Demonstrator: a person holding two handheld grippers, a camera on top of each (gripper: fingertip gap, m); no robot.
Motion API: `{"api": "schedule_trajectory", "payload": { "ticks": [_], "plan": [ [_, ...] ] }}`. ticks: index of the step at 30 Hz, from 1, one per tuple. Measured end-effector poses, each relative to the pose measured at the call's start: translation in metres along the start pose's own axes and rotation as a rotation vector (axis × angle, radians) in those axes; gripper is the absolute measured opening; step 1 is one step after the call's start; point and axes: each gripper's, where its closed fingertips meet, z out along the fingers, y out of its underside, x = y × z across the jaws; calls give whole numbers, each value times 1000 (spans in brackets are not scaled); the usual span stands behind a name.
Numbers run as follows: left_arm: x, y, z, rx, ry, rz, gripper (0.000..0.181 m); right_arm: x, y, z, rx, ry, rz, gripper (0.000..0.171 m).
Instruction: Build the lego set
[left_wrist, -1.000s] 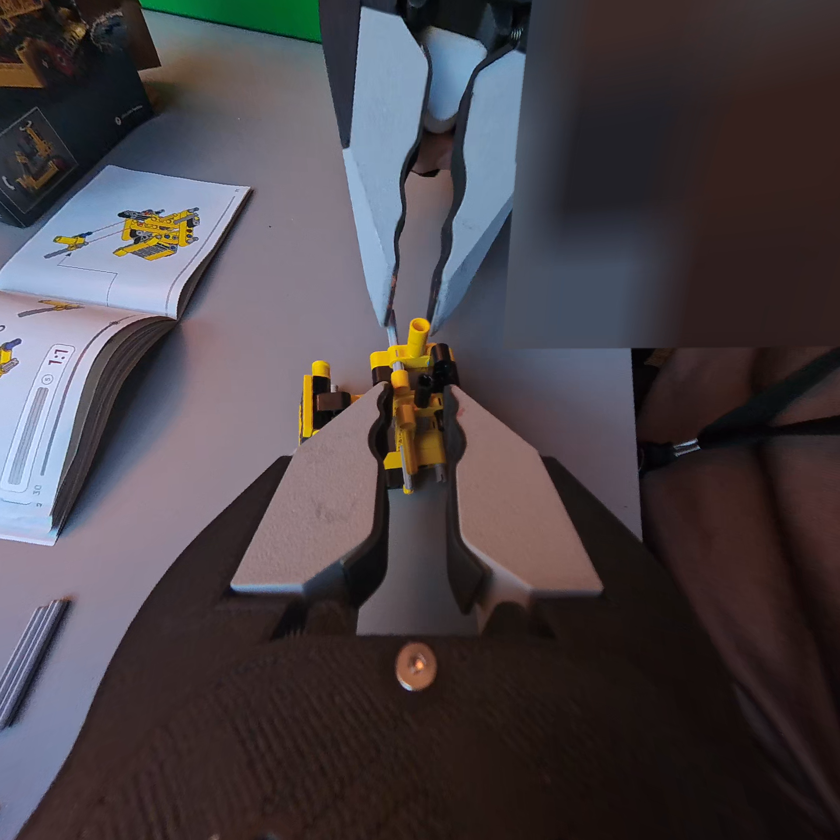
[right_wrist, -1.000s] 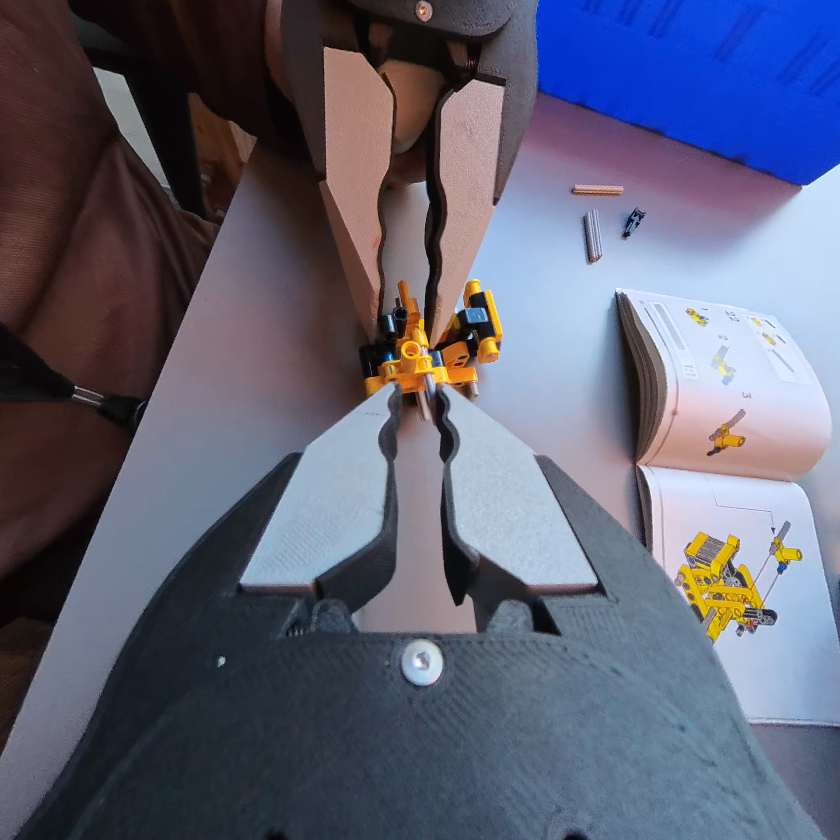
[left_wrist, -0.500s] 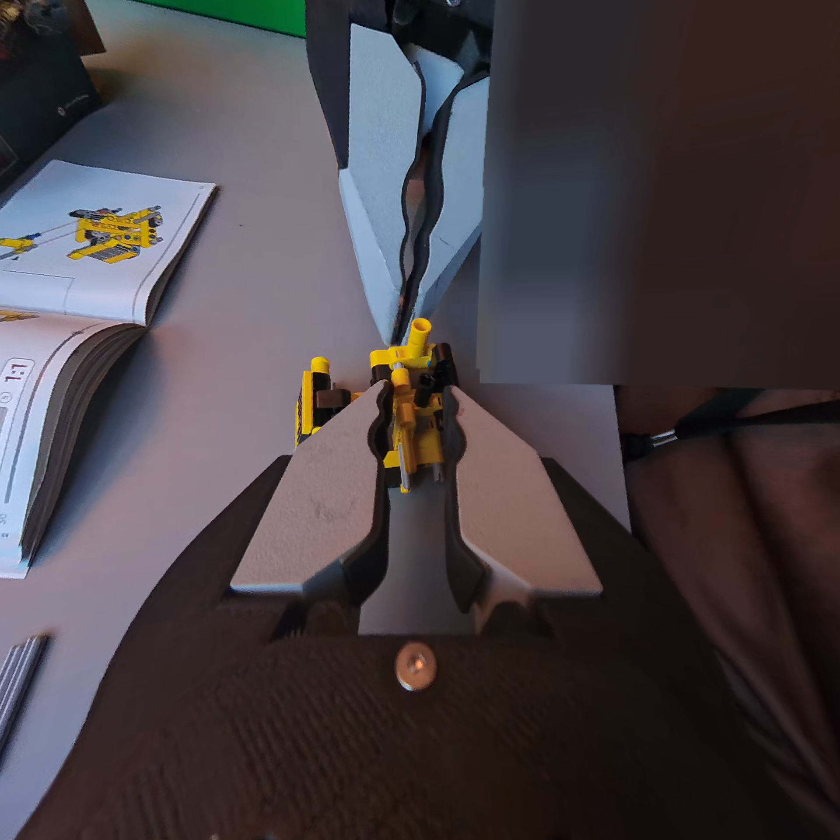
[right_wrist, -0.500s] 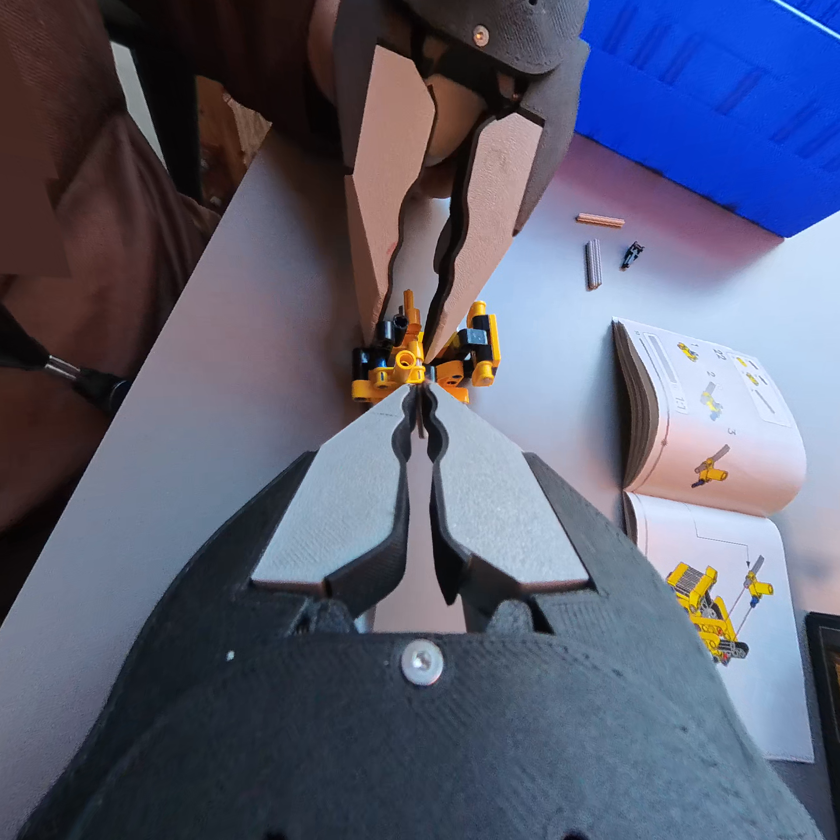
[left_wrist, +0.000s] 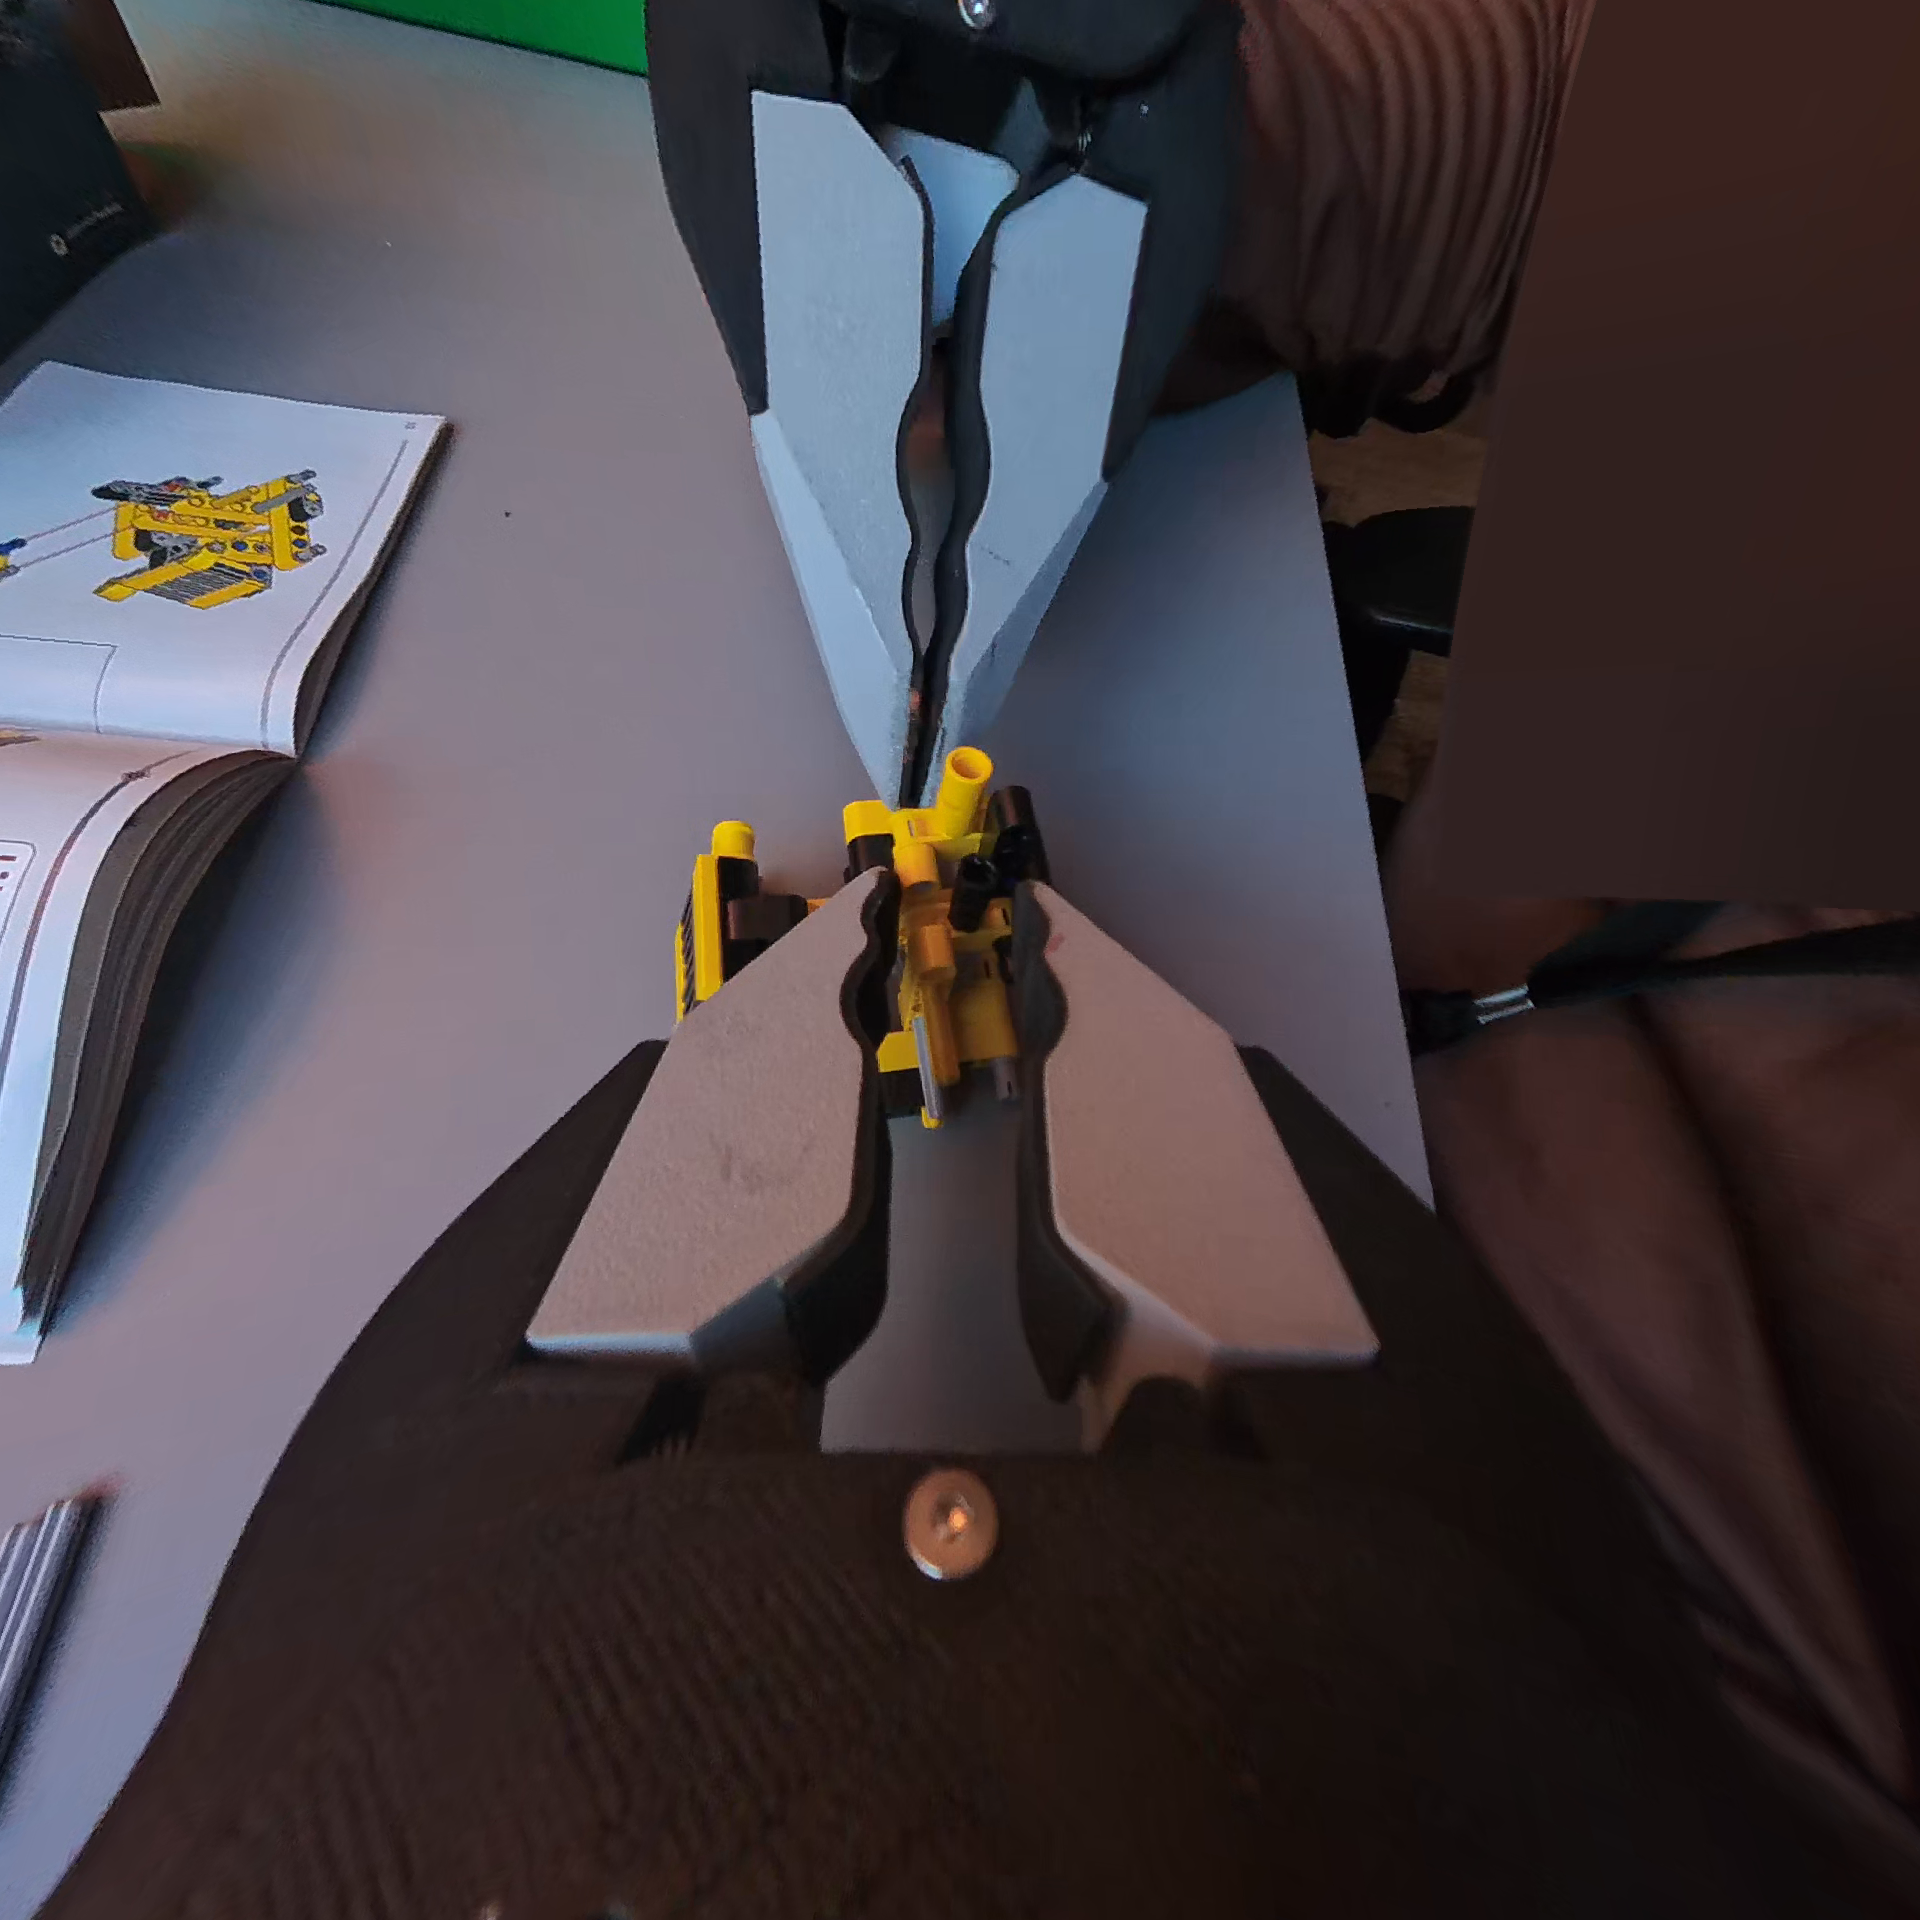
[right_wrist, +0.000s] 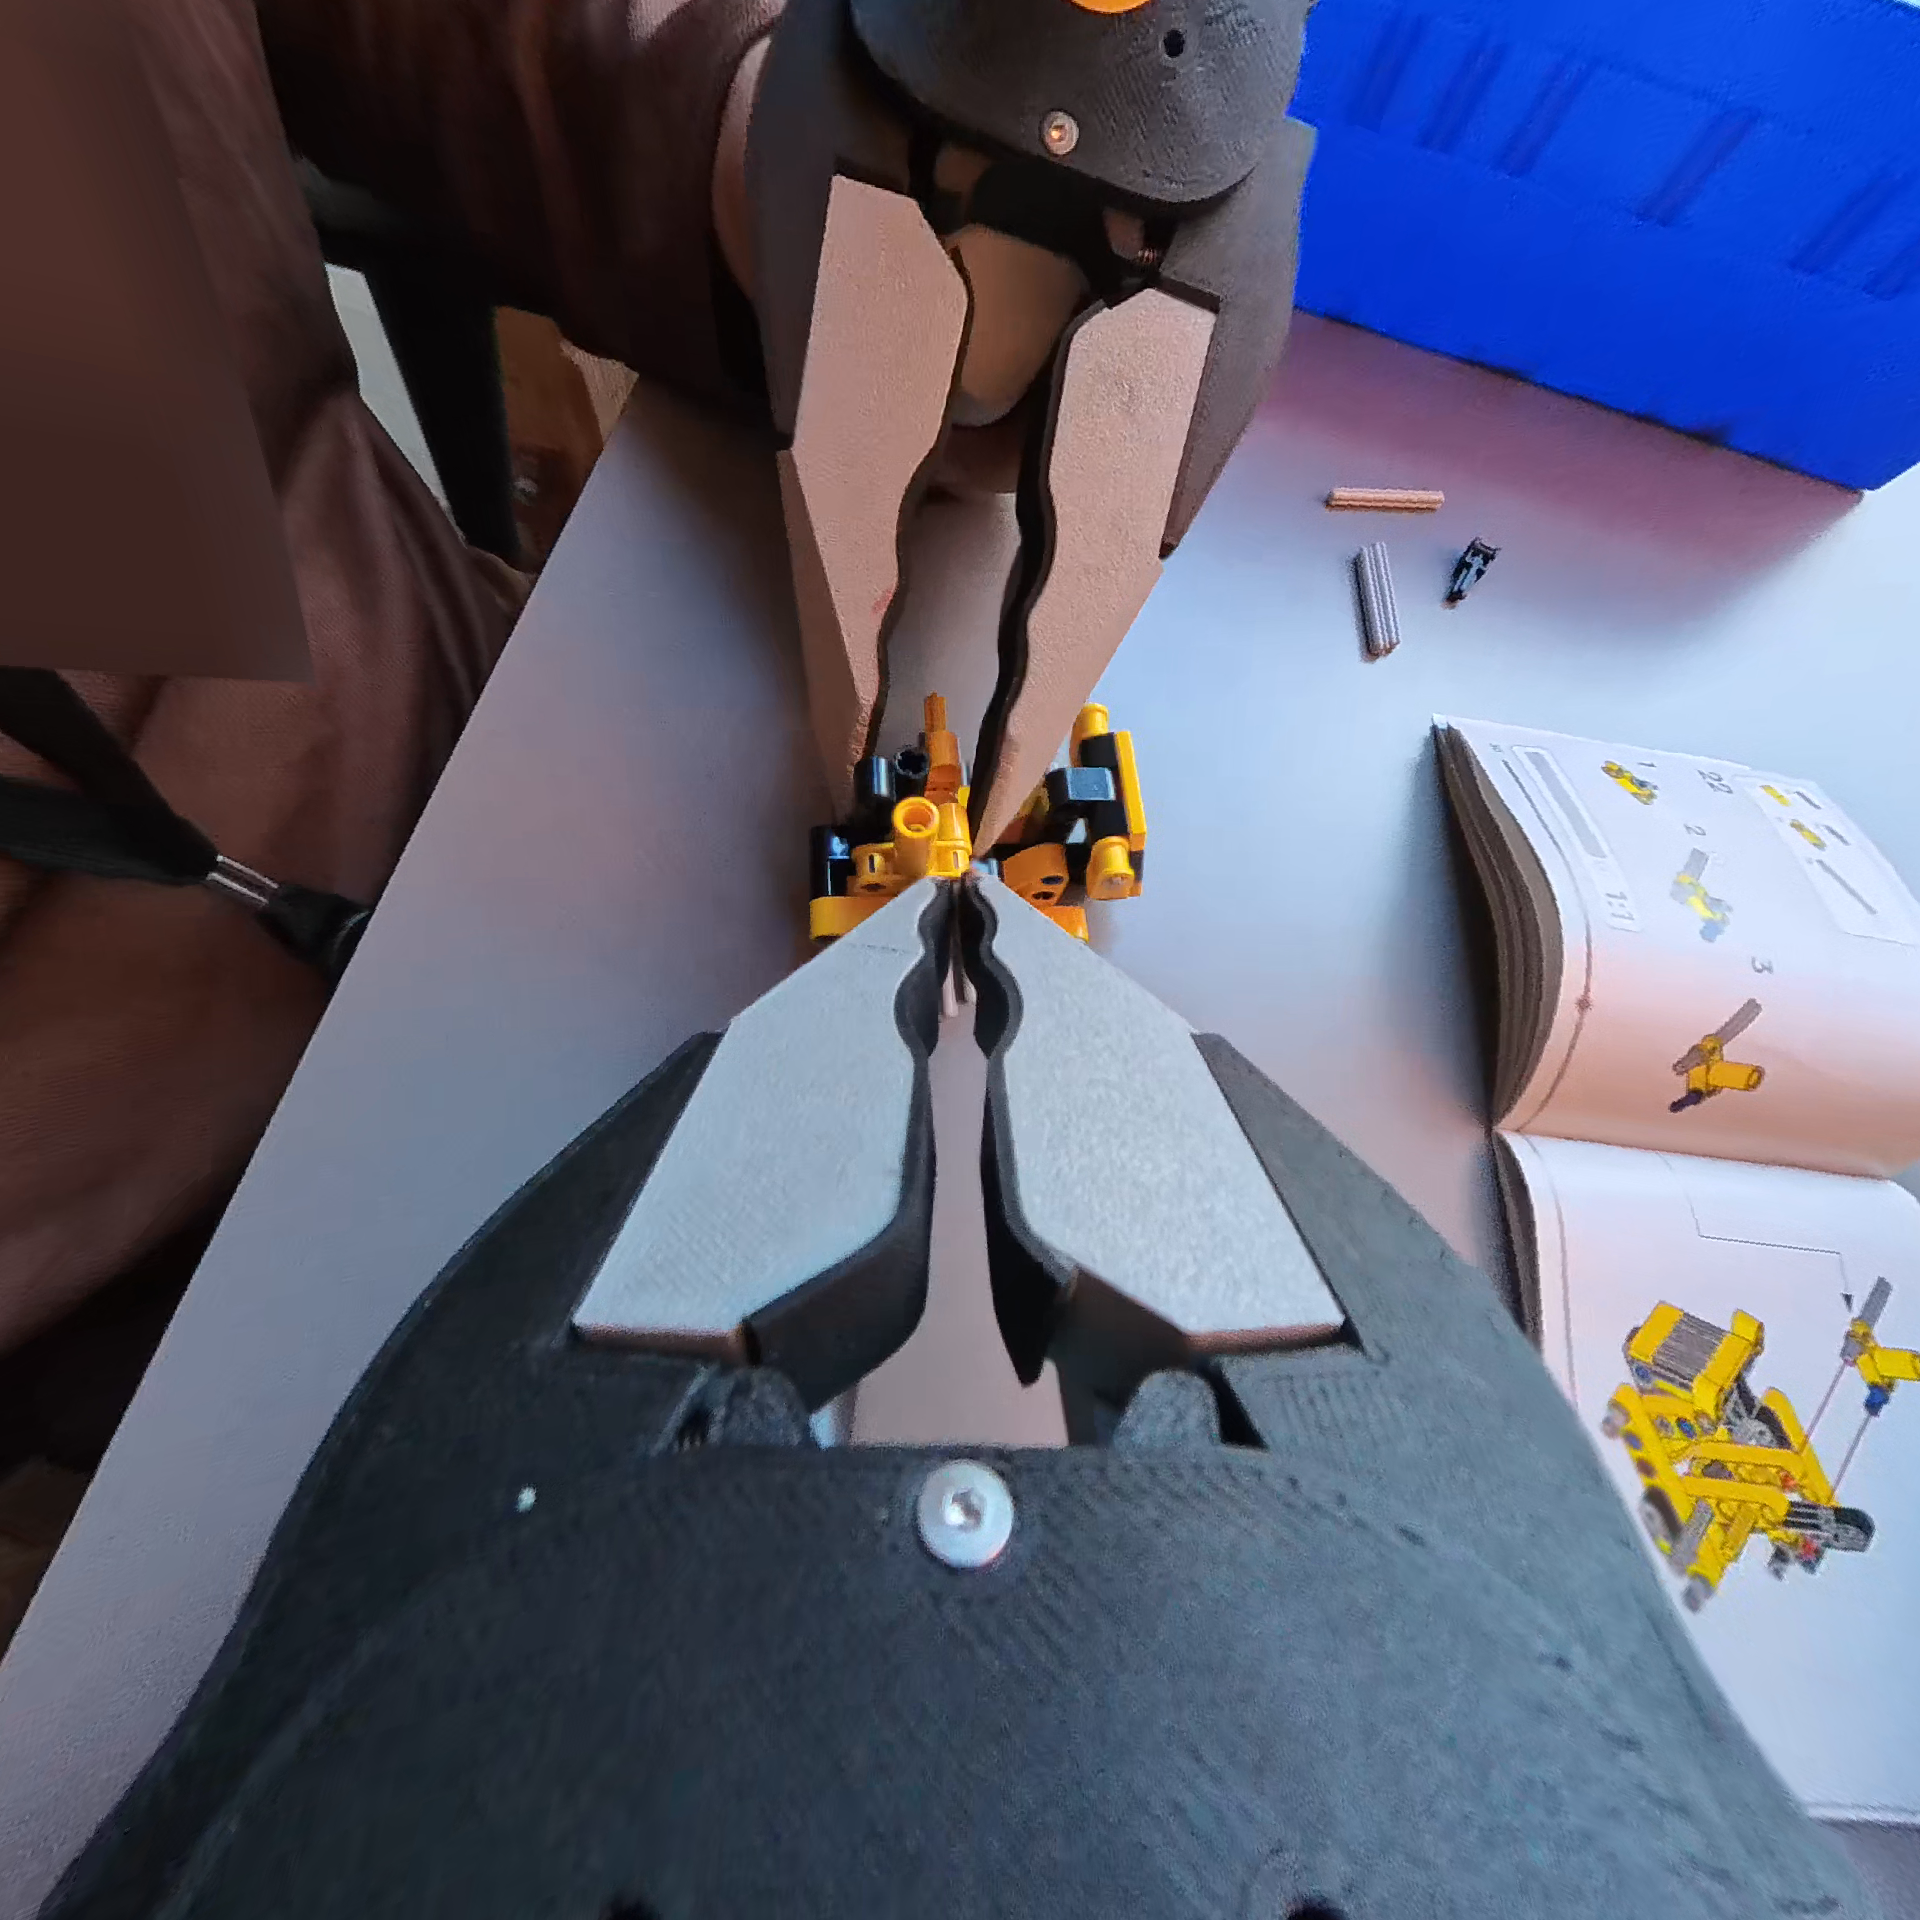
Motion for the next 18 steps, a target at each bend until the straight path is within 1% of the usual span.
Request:
{"api": "schedule_trajectory", "payload": {
  "ticks": [2, 4, 5, 8, 9, 10, 12, 15, 18],
  "plan": [
    [-1, -1, 1, 2, -16, 7, 20, 1, -1, -3, 13, -3, 18, 0],
    [-2, -1, 1, 4, -24, 12, 19, 1, -2, -7, 28, -4, 10, 9],
    [-2, -1, 1, 6, -27, 12, 19, 2, -3, -9, 39, 3, 12, 10],
    [-1, -1, 1, 7, -24, 20, 19, 11, -4, -18, 76, 33, 41, 25],
    [-1, -2, 0, 11, -27, 23, 20, 15, -5, -22, 92, 41, 51, 25],
    [-2, -3, -1, 19, -36, 24, 26, 18, -5, -25, 105, 47, 61, 25],
    [-3, -6, -3, 46, -48, 21, 30, 25, -3, -30, 126, 62, 86, 25],
    [-3, -10, -8, 79, -44, 8, 42, 35, 5, -35, 137, 80, 124, 28],
    [-4, -8, -15, 59, -80, 23, 47, 44, 10, -42, 153, 116, 144, 29]
  ]
}}
